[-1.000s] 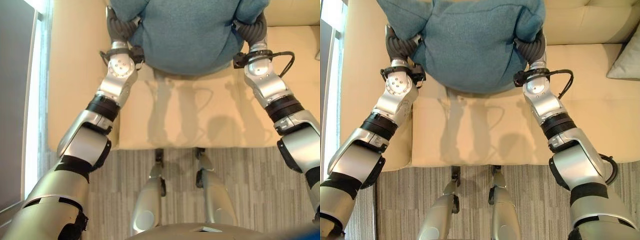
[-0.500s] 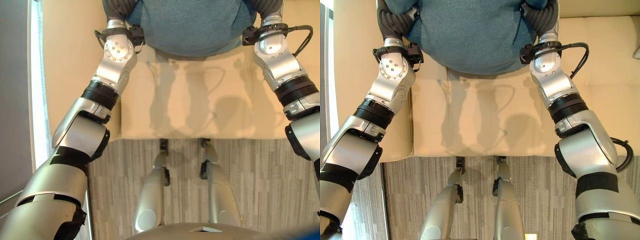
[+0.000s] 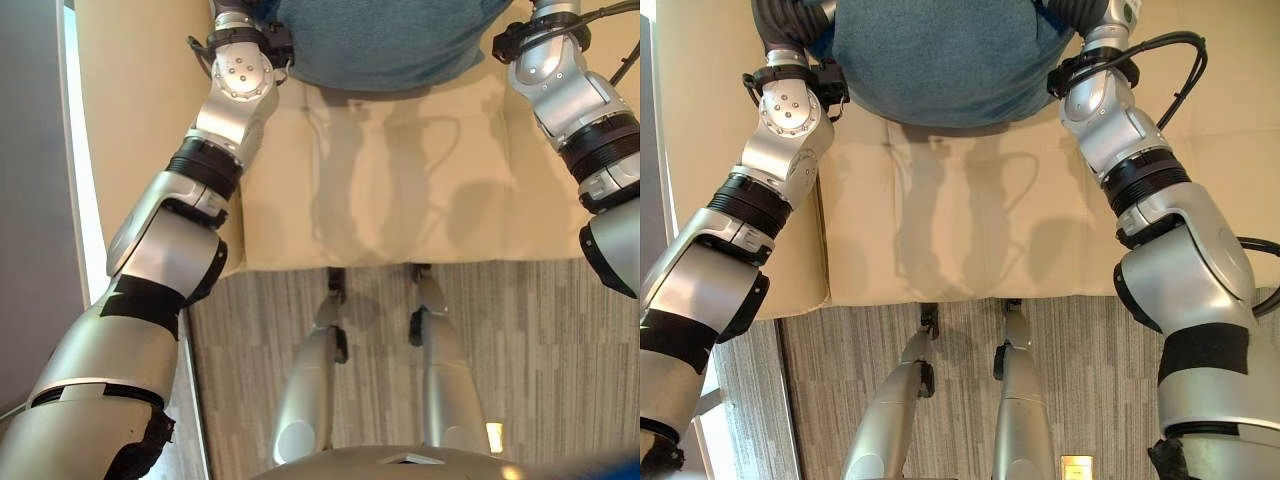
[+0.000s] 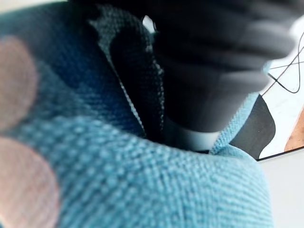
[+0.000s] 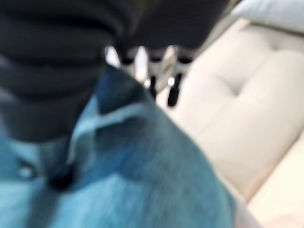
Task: Pick up all the scattered cushions and arrange them neatly on the sofa.
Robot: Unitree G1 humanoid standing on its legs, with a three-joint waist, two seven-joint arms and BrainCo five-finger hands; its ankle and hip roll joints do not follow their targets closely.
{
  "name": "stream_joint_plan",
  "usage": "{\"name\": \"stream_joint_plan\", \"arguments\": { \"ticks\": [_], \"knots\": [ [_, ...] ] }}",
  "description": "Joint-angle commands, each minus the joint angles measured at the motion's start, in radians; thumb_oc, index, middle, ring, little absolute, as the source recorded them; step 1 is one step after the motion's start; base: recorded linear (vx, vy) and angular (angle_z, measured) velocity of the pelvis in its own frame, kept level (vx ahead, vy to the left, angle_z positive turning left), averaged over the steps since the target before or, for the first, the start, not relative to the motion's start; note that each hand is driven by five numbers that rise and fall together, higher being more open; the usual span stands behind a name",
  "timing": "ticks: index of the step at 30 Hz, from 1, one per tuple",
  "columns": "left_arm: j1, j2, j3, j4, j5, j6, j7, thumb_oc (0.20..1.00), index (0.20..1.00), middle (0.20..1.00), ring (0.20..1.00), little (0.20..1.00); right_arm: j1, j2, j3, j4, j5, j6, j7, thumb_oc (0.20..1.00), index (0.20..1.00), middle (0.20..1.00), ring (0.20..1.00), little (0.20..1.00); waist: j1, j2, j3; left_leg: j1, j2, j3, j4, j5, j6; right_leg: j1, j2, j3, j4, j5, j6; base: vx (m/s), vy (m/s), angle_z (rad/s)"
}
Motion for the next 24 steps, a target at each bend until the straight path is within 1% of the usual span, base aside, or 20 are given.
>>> {"name": "stream_joint_plan", "arguments": {
  "ticks": [1,2,3,4,5,7,13,15,16,18,19,21,24],
  "knots": [
    [-0.166,-0.082,-0.049,0.098,0.14,0.037,0.042,1.0,1.0,1.0,1.0,1.0,-0.208,0.057,0.121,0.09,-0.093,0.001,-0.034,1.0,1.0,1.0,1.0,1.0,-0.023,0.021,0.057,-0.05,0.005,-0.057,0.084,-0.073,-0.023,0.011,0.012,0.006,0.107,-0.167,0.087,0.01,-0.021,0.04],
    [-0.173,-0.085,-0.049,0.108,0.165,0.05,0.061,1.0,1.0,1.0,1.0,1.0,-0.213,0.064,0.129,0.107,-0.106,0.011,-0.04,1.0,1.0,1.0,1.0,1.0,-0.022,0.02,0.057,-0.049,0.005,-0.057,0.083,-0.072,-0.023,0.009,0.012,0.006,0.107,-0.166,0.087,0.01,-0.015,0.06],
    [-0.174,-0.085,-0.049,0.107,0.166,0.05,0.062,1.0,1.0,1.0,1.0,1.0,-0.214,0.065,0.129,0.108,-0.106,0.01,-0.04,1.0,1.0,1.0,1.0,1.0,-0.022,0.02,0.057,-0.049,0.005,-0.057,0.083,-0.072,-0.023,0.009,0.012,0.006,0.107,-0.166,0.087,0.01,-0.02,0.07],
    [-0.204,-0.091,-0.058,0.157,0.235,0.097,0.107,1.0,1.0,1.0,1.0,1.0,-0.234,0.076,0.161,0.158,-0.162,0.042,-0.07,1.0,1.0,1.0,1.0,1.0,-0.022,0.019,0.053,-0.053,0.004,-0.059,0.082,-0.071,-0.022,0.007,0.014,0.004,0.107,-0.166,0.086,0.0,0.0,0.0],
    [-0.205,-0.092,-0.057,0.157,0.235,0.097,0.107,1.0,1.0,1.0,1.0,1.0,-0.235,0.077,0.161,0.159,-0.162,0.042,-0.07,1.0,1.0,1.0,1.0,1.0,-0.022,0.019,0.054,-0.053,0.004,-0.059,0.082,-0.071,-0.022,0.007,0.014,0.004,0.107,-0.166,0.086,0.0,0.0,0.0],
    [-0.223,-0.088,-0.059,0.191,0.286,0.133,0.151,1.0,1.0,1.0,1.0,1.0,-0.247,0.094,0.174,0.202,-0.217,0.08,-0.117,1.0,1.0,1.0,1.0,1.0,-0.021,0.021,0.045,-0.057,0.003,-0.062,0.078,-0.07,-0.02,0.002,0.017,0.003,0.107,-0.166,0.086,0.0,0.0,0.0],
    [-0.244,-0.067,-0.056,0.213,0.308,0.15,0.156,1.0,1.0,1.0,1.0,1.0,-0.269,0.1,0.19,0.245,-0.272,0.116,-0.163,1.0,1.0,1.0,1.0,1.0,-0.016,0.027,0.031,-0.056,-0.001,-0.072,0.073,-0.069,-0.017,0.001,0.017,0.0,0.106,-0.17,0.086,0.0,0.0,0.0],
    [-0.256,-0.05,-0.067,0.238,0.349,0.179,0.181,1.0,1.0,1.0,1.0,1.0,-0.28,0.099,0.193,0.277,-0.276,0.133,-0.184,1.0,1.0,1.0,1.0,1.0,-0.012,0.026,0.023,-0.058,-0.003,-0.077,0.071,-0.067,-0.016,0.001,0.019,0.0,0.108,-0.173,0.085,0.0,0.0,0.0],
    [-0.272,-0.043,-0.08,0.269,0.381,0.203,0.197,1.0,1.0,1.0,1.0,1.0,-0.289,0.105,0.203,0.3,-0.282,0.145,-0.193,1.0,1.0,1.0,1.0,1.0,-0.011,0.025,0.018,-0.059,-0.003,-0.08,0.069,-0.066,-0.016,-0.001,0.02,-0.001,0.108,-0.173,0.084,0.0,0.0,0.0],
    [-0.303,-0.019,-0.114,0.309,0.438,0.231,0.224,1.0,1.0,1.0,1.0,1.0,-0.3,0.111,0.225,0.34,-0.288,0.152,-0.198,1.0,1.0,1.0,1.0,1.0,-0.009,0.023,0.013,-0.063,-0.004,-0.084,0.067,-0.064,-0.015,-0.008,0.021,-0.001,0.11,-0.171,0.085,0.0,0.0,0.0],
    [-0.305,-0.019,-0.114,0.31,0.438,0.231,0.224,1.0,1.0,1.0,1.0,1.0,-0.301,0.112,0.225,0.341,-0.288,0.151,-0.198,1.0,1.0,1.0,1.0,1.0,-0.009,0.023,0.014,-0.063,-0.004,-0.084,0.067,-0.064,-0.015,-0.008,0.021,-0.001,0.11,-0.171,0.085,0.0,0.0,0.0],
    [-0.338,0.016,-0.156,0.35,0.506,0.261,0.271,1.0,1.0,1.0,1.0,1.0,-0.312,0.125,0.252,0.384,-0.298,0.152,-0.204,1.0,1.0,1.0,1.0,1.0,-0.01,0.016,0.005,-0.075,-0.006,-0.091,0.068,-0.06,-0.014,-0.018,0.02,-0.002,0.111,-0.166,0.087,0.0,0.0,0.0],
    [-0.367,0.041,-0.182,0.389,0.505,0.266,0.262,1.0,1.0,1.0,1.0,1.0,-0.335,0.125,0.278,0.422,-0.295,0.151,-0.196,1.0,1.0,1.0,1.0,1.0,-0.011,0.015,-0.006,-0.088,-0.006,-0.096,0.068,-0.057,-0.013,-0.029,0.019,-0.001,0.114,-0.163,0.087,0.0,0.0,0.0]
  ]
}}
